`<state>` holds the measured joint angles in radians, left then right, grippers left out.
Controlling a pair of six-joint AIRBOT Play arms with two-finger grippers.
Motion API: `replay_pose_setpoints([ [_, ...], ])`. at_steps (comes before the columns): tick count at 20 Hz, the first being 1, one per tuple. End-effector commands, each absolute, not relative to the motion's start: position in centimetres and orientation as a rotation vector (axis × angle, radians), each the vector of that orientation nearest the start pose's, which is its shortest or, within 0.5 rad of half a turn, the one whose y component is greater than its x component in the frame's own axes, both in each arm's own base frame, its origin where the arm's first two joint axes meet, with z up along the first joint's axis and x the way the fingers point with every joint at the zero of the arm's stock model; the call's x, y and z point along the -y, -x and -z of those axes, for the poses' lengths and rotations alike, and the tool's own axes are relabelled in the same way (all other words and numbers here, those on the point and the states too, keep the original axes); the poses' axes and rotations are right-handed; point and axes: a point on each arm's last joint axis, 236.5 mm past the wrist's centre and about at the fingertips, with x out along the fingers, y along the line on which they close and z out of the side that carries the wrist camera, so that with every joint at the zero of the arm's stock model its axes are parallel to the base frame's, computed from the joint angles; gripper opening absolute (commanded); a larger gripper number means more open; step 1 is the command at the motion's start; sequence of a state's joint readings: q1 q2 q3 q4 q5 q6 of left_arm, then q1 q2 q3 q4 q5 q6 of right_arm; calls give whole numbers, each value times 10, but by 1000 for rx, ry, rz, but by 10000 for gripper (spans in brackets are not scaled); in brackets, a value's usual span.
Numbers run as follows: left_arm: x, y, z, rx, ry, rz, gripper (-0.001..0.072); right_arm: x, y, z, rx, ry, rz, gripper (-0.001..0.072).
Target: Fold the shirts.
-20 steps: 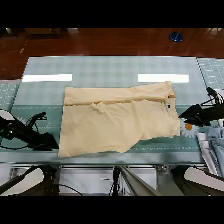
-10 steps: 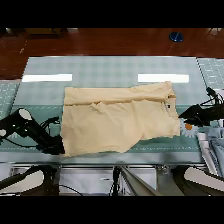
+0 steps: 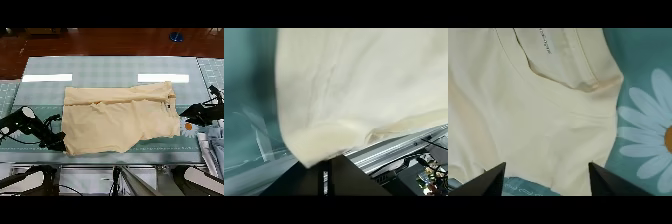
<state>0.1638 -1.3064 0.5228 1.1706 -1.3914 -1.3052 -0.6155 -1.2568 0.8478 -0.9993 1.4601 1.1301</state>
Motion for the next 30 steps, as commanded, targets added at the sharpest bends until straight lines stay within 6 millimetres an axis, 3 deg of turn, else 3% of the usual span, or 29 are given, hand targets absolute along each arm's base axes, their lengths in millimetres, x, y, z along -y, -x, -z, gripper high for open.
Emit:
replay_pose_setpoints([
  [1, 63, -157, 129, -1905, 430, 290, 20, 18, -241, 48, -1525, -747, -271, 605],
  [4, 63, -157, 125, -1896, 415, 313, 21, 1, -219, 64, -1567, -759, -333, 602],
  [10, 63, -157, 125, -1895, 413, 316, 21, 15, -209, 71, -1597, -682, -270, 597],
  [15, 63, -156, 125, -1897, 412, 321, 21, 21, -213, 76, -1580, -659, -241, 589],
  [17, 63, -156, 125, -1897, 412, 320, 21, 29, -225, 81, -1533, -640, -198, 582],
  [20, 63, -156, 125, -1896, 411, 320, 21, 21, -256, 84, -1397, -749, -170, 467],
  [24, 61, -170, 120, -1860, 385, 342, 21, -5, -245, 97, -1497, -807, -248, 428],
  [27, 60, -182, 112, -1837, 375, 350, 20, -7, -244, 99, -1507, -812, -256, 424],
  [28, 60, -184, 110, -1832, 372, 351, 21, -7, -244, 98, -1506, -814, -258, 334],
  [30, 59, -189, 107, -1822, 367, 355, 21, -9, -244, 96, -1508, -822, -266, 63],
])
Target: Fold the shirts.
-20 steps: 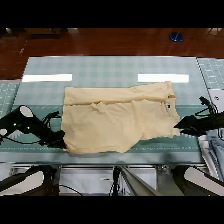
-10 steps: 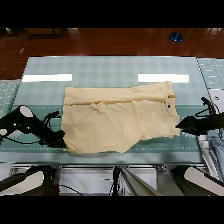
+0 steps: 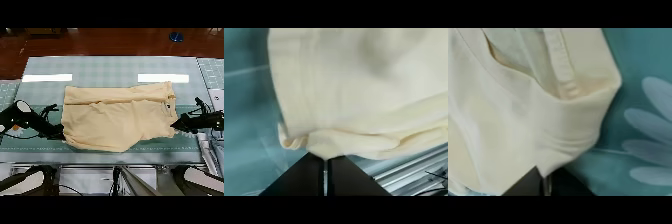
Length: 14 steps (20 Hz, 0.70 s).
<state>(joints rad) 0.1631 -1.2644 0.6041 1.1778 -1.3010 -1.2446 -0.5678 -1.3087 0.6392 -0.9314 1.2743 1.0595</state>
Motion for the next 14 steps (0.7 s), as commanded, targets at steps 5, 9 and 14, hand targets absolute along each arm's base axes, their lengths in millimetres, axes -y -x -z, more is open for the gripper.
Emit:
replay_pose_setpoints([
  [5, 64, -244, 53, -1658, 363, 412, 19, -29, -293, 24, -1266, -908, -435, 22],
  [9, 86, -345, -116, -1104, 340, 507, 19, -25, -366, -140, -773, -865, -542, 21],
  [14, 84, -356, -381, -375, 187, 462, 20, -32, -362, -350, -362, -630, -583, 21],
])
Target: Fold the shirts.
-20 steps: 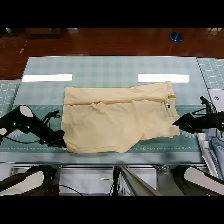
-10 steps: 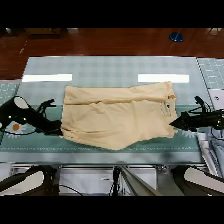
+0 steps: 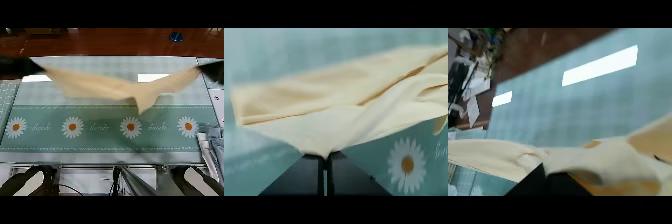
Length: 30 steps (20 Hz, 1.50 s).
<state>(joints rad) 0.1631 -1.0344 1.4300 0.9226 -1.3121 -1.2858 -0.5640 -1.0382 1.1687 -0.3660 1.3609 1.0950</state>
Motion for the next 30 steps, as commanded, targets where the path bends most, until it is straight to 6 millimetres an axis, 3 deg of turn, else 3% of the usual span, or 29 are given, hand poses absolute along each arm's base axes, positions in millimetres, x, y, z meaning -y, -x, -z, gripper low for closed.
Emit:
replay_pose_setpoints([
  [1, 84, -343, -427, -247, 168, 450, 19, -35, -354, -391, -280, -582, -578, 21],
  [3, 84, -309, -497, -52, 127, 435, 19, -47, -329, -467, -123, -493, -577, 21],
  [5, 83, -272, -545, 80, 89, 407, 19, -60, -296, -529, 20, -395, -555, 20],
  [6, 82, -252, -563, 135, 63, 386, 19, -65, -281, -551, 70, -349, -527, 20],
  [8, 77, -213, -586, 223, 5, 332, 19, -73, -251, -578, 133, -270, -458, 20],
  [11, 59, -156, -580, 215, 2, 206, 18, -89, -214, -584, 154, -206, -404, 20],
  [14, 59, -110, -544, 103, 12, 165, 18, -88, -191, -551, 40, -120, -282, 20],
  [16, 58, -90, -519, 18, 34, 147, 18, -79, -178, -523, -59, -68, -187, 20],
  [18, 53, -85, -490, -99, 52, 116, 18, -71, -170, -499, -155, -46, -133, 20],
  [21, 48, -98, -433, -358, 54, 113, 18, -54, -169, -440, -424, -58, -98, 20],
  [23, 44, -122, -402, -475, 0, 133, 17, -34, -185, -422, -492, -87, -70, 20],
  [24, 33, -140, -381, -551, -21, 108, 17, -25, -197, -404, -556, -100, -74, 20],
  [27, 4, -220, -321, -700, -28, 60, 18, 9, -257, -340, -758, -198, -75, 20],
  [30, 22, -300, -252, -839, 79, 183, 18, 24, -324, -263, -1006, -236, -102, 20],
])
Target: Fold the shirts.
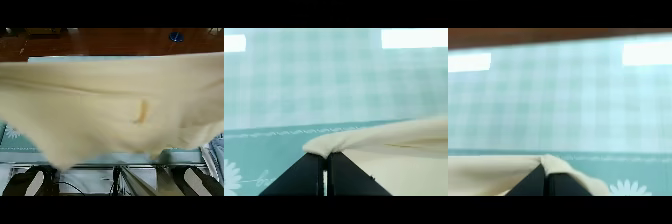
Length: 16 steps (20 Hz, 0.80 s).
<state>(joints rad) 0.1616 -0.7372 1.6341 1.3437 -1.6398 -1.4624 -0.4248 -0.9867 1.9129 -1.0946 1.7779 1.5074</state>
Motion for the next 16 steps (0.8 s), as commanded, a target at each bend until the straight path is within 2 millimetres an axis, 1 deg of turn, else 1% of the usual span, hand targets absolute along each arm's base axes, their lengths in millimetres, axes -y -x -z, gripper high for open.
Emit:
replay_pose_setpoints([
  [1, 34, -325, -230, -881, 128, 234, 18, 19, -346, -239, -1068, -227, -122, 20],
  [2, 41, -349, -211, -906, 158, 260, 18, 15, -371, -217, -1102, -221, -136, 20],
  [3, 45, -373, -190, -928, 154, 275, 18, 10, -400, -196, -1111, -223, -150, 20],
  [4, 47, -395, -169, -947, 140, 288, 18, 7, -428, -176, -1104, -235, -159, 20],
  [5, 47, -413, -149, -968, 140, 289, 18, 6, -453, -159, -1086, -251, -157, 20],
  [7, 42, -443, -109, -1006, 168, 264, 19, 5, -493, -127, -1058, -302, -162, 20],
  [8, 38, -457, -93, -1011, 181, 249, 19, 5, -510, -114, -1040, -329, -163, 20],
  [9, 36, -470, -81, -1003, 191, 235, 19, 7, -526, -103, -1015, -345, -154, 20],
  [11, 33, -495, -64, -962, 221, 211, 20, 12, -550, -85, -969, -347, -147, 20],
  [13, 31, -517, -57, -907, 257, 191, 20, 16, -569, -68, -940, -356, -136, 21],
  [14, 31, -526, -52, -886, 281, 183, 21, 17, -575, -56, -944, -370, -134, 21],
  [15, 32, -531, -45, -883, 307, 182, 21, 17, -576, -43, -964, -376, -130, 21],
  [16, 37, -534, -34, -900, 335, 188, 21, 17, -576, -28, -994, -383, -130, 22],
])
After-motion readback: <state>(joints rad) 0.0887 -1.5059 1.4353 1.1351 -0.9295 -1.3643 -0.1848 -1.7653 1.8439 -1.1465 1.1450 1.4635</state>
